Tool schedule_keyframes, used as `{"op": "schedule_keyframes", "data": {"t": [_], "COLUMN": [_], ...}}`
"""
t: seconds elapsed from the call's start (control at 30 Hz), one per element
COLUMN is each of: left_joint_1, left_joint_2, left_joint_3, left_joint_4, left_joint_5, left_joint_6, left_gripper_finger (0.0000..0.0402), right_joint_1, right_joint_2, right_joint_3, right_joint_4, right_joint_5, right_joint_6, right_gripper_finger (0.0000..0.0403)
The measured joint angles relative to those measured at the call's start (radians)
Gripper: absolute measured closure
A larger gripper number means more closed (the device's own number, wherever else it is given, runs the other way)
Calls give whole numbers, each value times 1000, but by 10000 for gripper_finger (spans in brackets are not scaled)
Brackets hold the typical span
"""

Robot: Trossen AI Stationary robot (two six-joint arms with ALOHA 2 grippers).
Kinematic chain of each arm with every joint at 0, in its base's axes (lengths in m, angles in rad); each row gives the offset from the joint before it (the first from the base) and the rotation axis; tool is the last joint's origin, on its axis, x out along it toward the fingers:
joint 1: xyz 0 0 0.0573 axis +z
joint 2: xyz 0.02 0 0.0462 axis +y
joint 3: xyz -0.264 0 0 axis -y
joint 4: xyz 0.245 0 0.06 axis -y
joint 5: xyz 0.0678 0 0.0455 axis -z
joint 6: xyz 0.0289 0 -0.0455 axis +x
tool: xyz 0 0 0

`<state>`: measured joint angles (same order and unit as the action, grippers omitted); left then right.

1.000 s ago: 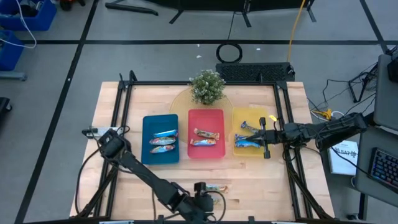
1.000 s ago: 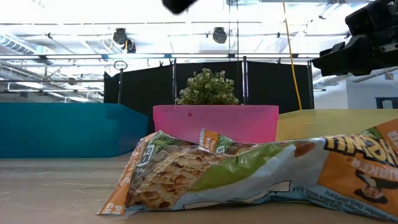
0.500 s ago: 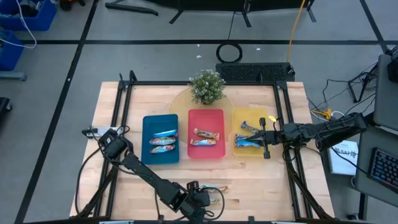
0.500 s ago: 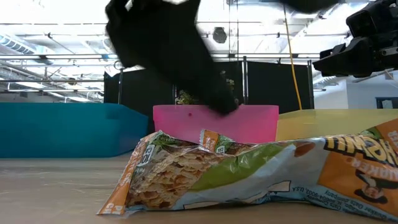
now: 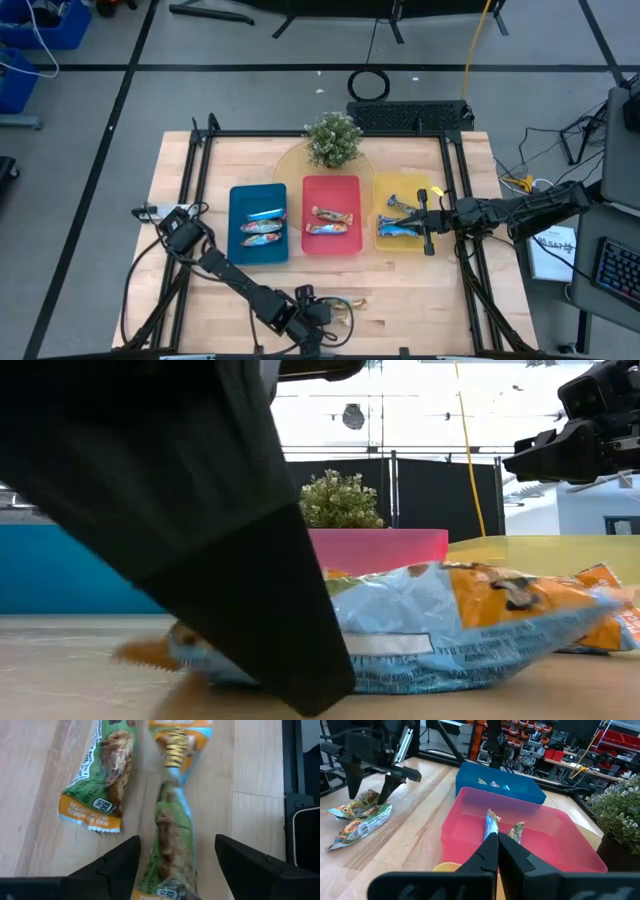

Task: Pick and place Granola Bars by type
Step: Put the yellow granola bar into the red bin

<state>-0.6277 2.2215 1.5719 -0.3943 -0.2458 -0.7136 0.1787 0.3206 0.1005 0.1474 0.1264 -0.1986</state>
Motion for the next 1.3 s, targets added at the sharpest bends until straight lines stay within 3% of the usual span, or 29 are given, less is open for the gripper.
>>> {"op": "schedule_keyframes", "data": {"t": [0.23, 0.47, 0.57, 0.7, 0.8, 0.97, 1.13, 1.3], "left_joint_1": [0, 14, 22, 23, 21, 27, 87, 235], "left_joint_2": [-2, -1, 0, -26, -85, -271, -444, -514], "left_joint_3": [-23, -24, -24, -23, -12, -6, -7, -8], "left_joint_4": [34, 40, 61, 48, 37, -59, -305, -476], "left_joint_5": [-9, 25, 94, 228, 252, 123, -29, -148], "left_joint_6": [6, 22, 59, 151, 212, 295, 345, 456], "left_gripper_finger": [175, 296, 353, 363, 360, 332, 369, 372], "right_joint_1": [0, 0, 0, 0, 0, 0, 0, 0], "right_joint_2": [0, 0, 0, 0, 0, 1, 2, 1], "right_joint_3": [0, 0, 0, 0, 0, 0, 0, 0], "right_joint_4": [0, 0, -1, -3, -5, -1, 6, 14], "right_joint_5": [0, 2, 2, 2, 2, 2, 3, 3], "right_joint_6": [17, 29, 43, 60, 60, 58, 57, 56], "right_gripper_finger": [403, 403, 403, 403, 403, 403, 403, 403]}}
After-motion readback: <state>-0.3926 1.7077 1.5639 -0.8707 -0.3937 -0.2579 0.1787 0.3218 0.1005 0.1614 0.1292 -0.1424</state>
